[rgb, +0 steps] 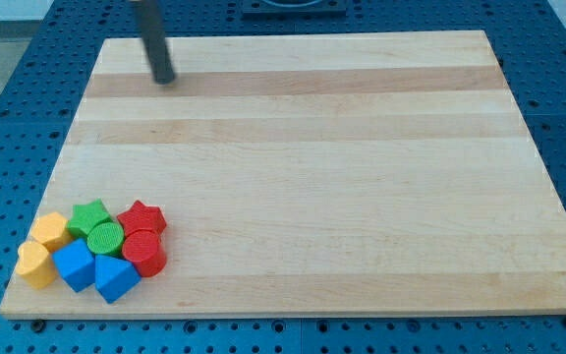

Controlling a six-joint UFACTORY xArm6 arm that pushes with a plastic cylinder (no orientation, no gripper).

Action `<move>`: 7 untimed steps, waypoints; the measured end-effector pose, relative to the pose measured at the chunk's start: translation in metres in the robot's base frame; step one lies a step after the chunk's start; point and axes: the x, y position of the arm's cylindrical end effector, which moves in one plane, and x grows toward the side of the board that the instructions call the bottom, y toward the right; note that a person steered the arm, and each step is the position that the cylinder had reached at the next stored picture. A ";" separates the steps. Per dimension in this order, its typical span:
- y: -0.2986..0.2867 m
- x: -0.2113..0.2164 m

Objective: Locate your arm at the top left side of the yellow hexagon

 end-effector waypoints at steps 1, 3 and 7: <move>-0.049 0.025; -0.078 0.086; -0.085 0.115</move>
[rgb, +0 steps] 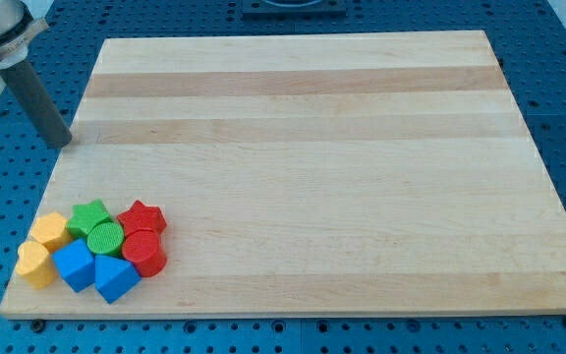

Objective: Locate your arm at the top left side of the yellow hexagon

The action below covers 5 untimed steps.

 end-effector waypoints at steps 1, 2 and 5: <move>0.000 0.009; 0.000 0.042; 0.000 0.088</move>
